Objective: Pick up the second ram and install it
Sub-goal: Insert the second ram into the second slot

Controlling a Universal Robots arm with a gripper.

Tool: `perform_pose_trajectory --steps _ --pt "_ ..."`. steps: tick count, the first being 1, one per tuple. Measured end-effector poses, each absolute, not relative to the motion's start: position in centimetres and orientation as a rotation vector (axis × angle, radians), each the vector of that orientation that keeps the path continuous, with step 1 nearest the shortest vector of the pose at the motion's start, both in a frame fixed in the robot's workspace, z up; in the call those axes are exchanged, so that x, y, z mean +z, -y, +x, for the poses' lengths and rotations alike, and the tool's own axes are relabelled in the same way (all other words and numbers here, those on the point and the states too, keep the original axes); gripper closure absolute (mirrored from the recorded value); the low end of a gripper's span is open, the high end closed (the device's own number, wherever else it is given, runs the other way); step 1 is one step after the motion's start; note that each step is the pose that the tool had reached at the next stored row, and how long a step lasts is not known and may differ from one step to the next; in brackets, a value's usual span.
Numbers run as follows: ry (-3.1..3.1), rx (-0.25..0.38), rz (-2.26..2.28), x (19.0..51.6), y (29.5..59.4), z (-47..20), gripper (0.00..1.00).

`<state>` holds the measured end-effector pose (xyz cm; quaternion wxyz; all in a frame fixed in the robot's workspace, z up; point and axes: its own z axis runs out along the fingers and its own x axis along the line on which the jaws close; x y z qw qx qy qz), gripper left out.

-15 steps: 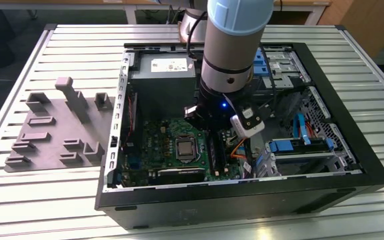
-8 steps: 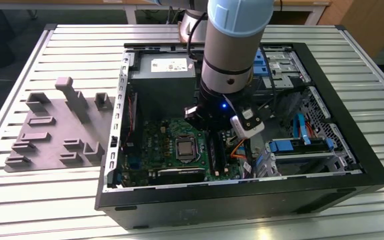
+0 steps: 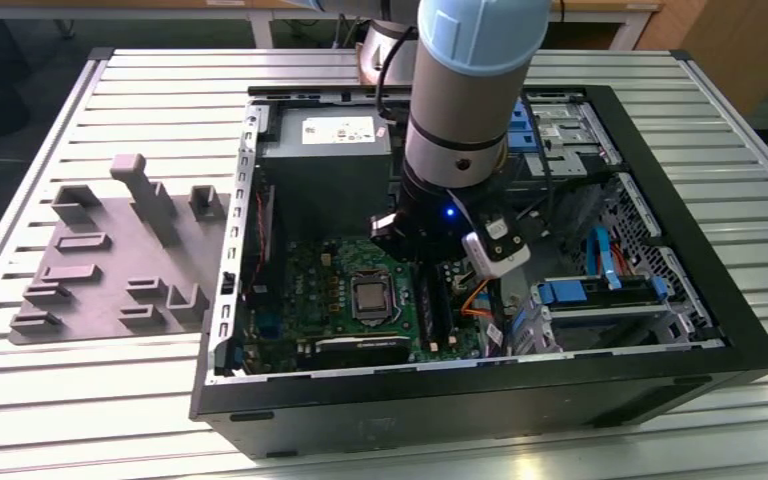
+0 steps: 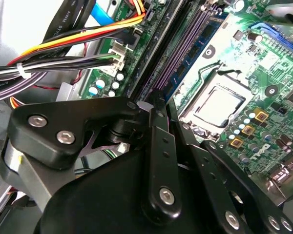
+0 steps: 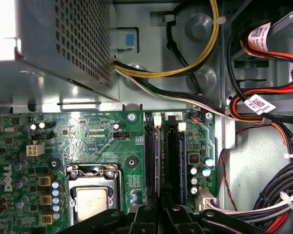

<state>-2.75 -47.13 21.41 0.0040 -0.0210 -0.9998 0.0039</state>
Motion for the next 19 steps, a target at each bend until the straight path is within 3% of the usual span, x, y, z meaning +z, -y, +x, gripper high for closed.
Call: perform_pose_trajectory --steps 19 --pt "3.133 0.013 -0.066 21.08 47.13 -2.71 0.86"
